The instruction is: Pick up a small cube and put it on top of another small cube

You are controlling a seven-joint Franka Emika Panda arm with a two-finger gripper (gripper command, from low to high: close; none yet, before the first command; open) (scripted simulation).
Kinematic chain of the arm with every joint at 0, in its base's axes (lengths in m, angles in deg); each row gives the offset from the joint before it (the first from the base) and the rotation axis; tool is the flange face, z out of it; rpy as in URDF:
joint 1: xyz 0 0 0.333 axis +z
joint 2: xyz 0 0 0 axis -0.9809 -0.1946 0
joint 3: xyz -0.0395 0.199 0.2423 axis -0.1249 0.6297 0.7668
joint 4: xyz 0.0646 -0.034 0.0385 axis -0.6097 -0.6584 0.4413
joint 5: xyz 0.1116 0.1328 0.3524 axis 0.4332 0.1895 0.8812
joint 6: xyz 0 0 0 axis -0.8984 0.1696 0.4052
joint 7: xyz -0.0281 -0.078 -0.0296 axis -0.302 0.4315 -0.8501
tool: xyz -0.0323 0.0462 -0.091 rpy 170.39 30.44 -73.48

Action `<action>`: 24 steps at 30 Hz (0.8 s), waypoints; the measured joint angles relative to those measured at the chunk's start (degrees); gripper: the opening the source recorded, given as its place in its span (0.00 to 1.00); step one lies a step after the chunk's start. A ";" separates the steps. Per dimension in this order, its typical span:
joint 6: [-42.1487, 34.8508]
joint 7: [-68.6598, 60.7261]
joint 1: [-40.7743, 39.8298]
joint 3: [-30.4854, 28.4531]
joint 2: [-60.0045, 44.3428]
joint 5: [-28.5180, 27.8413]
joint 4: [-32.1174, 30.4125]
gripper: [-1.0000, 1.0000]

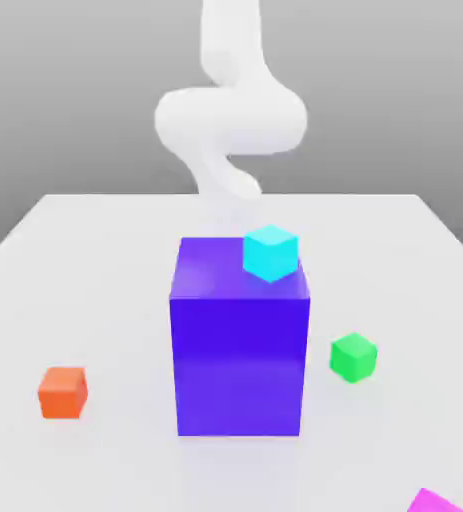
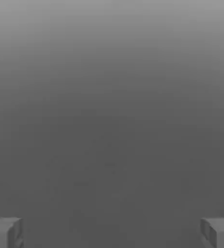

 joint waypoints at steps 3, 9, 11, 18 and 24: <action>1.50 -2.59 1.72 0.27 -6.55 0.10 0.82 0.50; 4.42 -7.57 4.72 1.12 -19.05 0.33 2.36 0.50; 5.38 -9.19 5.57 1.56 -23.20 0.36 2.88 0.50; 8.77 -14.38 8.42 3.65 -37.74 -0.20 4.68 0.50; 11.64 -18.03 10.92 4.90 -50.25 -1.85 6.23 0.50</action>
